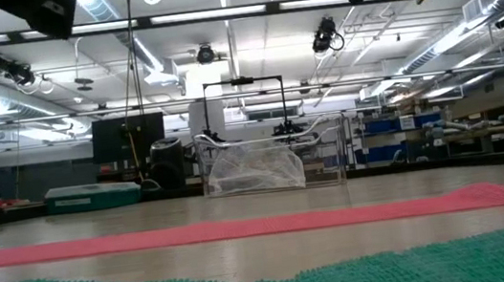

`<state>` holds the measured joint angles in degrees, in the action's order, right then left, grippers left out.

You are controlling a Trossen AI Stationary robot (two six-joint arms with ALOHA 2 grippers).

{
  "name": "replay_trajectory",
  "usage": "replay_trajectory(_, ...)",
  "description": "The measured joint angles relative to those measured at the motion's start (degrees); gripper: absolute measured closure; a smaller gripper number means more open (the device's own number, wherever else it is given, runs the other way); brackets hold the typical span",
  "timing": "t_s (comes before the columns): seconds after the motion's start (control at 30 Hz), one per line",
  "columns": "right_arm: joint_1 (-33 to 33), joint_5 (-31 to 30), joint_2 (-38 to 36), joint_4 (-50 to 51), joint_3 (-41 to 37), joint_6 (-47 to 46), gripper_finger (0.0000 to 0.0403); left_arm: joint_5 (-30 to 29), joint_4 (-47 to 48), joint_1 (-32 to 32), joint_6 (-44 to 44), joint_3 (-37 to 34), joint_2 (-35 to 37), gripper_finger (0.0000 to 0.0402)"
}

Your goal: Roll bandage

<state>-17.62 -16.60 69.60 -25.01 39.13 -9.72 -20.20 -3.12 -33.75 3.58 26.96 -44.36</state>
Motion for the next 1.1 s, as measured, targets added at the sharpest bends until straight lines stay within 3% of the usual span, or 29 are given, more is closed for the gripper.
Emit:
replay_trajectory(0.23,-0.8,0.3,9.9,0.4,7.1,0.7,0.0252,-5.4,15.6,-9.0,15.8,3.7,-1.9,0.0328)
replay_trajectory(0.53,-0.8,3.7,23.0,0.4,17.3,2.4,0.0252,-5.5,26.6,-18.1,35.6,6.5,-1.9,0.0328)
replay_trajectory(0.83,0.0,8.5,32.3,3.5,23.4,3.9,0.0252,-4.3,36.4,-23.0,51.4,7.4,-2.1,0.0328)
replay_trajectory(1.1,1.7,15.2,38.1,6.0,23.5,0.8,0.0252,-5.9,38.7,-24.1,55.4,7.4,-5.0,0.0328)
